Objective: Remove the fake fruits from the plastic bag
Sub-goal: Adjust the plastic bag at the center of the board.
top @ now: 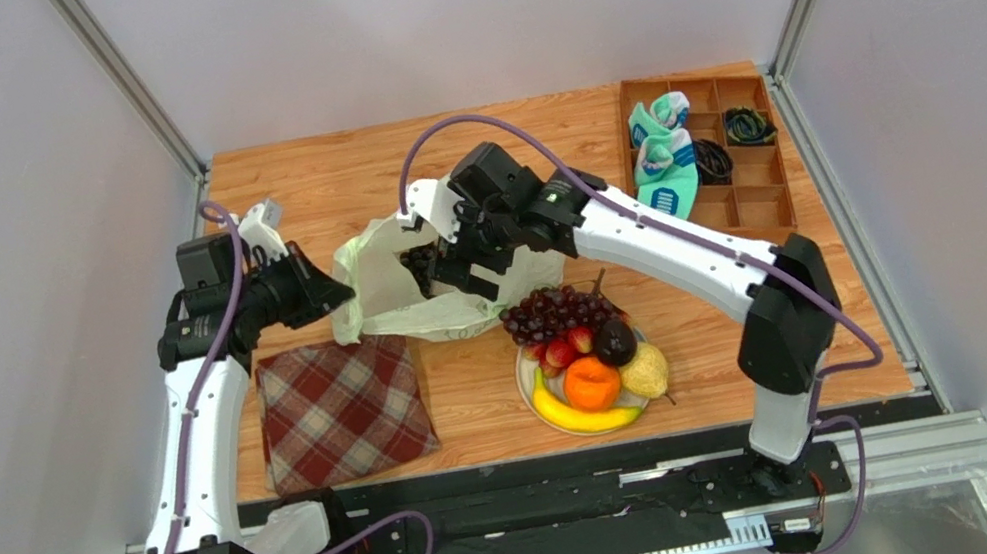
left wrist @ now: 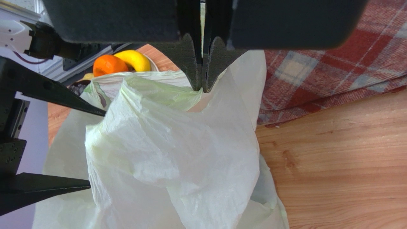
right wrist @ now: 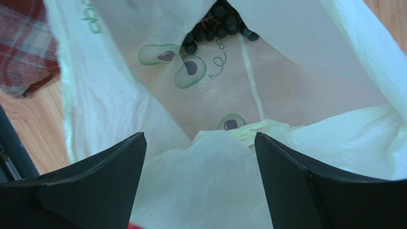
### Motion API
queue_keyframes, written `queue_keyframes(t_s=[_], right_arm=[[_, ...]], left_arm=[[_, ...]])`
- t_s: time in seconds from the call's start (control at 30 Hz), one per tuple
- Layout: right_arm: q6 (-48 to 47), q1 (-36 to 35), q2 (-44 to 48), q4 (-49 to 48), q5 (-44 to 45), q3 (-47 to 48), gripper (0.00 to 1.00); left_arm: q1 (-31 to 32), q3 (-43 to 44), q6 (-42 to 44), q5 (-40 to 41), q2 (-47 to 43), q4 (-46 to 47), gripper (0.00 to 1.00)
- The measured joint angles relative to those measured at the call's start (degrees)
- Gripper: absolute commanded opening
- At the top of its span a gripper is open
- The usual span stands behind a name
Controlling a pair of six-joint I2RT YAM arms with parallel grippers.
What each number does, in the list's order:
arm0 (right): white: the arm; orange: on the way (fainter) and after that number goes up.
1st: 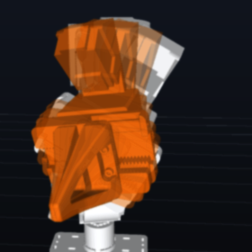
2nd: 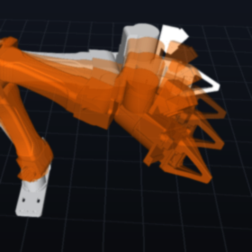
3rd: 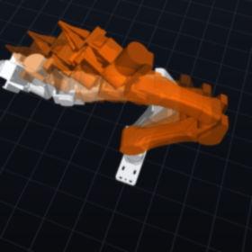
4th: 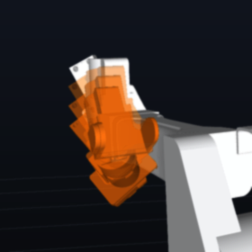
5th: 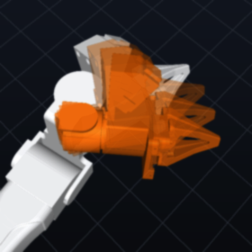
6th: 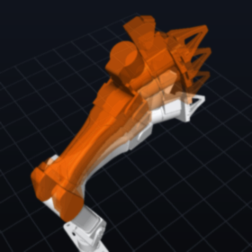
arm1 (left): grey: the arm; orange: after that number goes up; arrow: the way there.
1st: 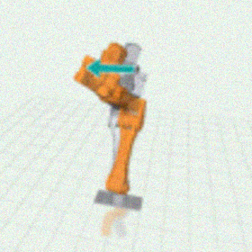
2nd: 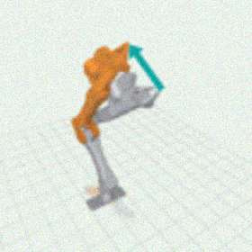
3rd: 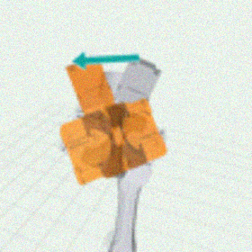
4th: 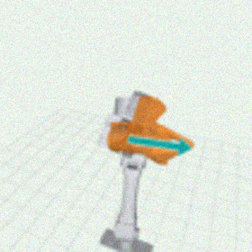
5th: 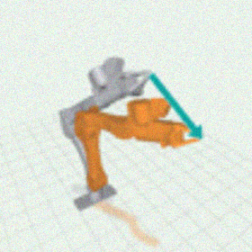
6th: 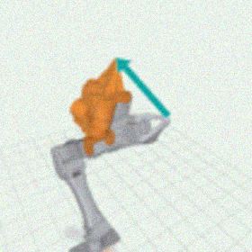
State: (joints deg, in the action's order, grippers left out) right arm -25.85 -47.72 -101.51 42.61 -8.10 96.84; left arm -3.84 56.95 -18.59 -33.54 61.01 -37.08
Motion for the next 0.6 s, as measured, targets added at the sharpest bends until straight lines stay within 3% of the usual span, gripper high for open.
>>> queue_keyframes(t_s=[0.3, 0.4, 0.6], right_arm=[[3.3, 1.3, -4.2, -0.1, -1.4, 5.5, 0.84], [2.6, 1.6, 0.6, 0.3, -1.6, 0.7, 0.77], [-2.1, 5.7, 16.2, 6.8, -3.9, -12.9, 0.77]], left_arm=[[0.0, 3.1, 0.0, 2.0, 4.4, 0.0, 0.0], [0.0, 3.4, -0.2, 1.4, 4.5, 0.0, 0.0], [0.0, 3.6, -0.6, 0.4, 5.7, 0.1, 0.0]])
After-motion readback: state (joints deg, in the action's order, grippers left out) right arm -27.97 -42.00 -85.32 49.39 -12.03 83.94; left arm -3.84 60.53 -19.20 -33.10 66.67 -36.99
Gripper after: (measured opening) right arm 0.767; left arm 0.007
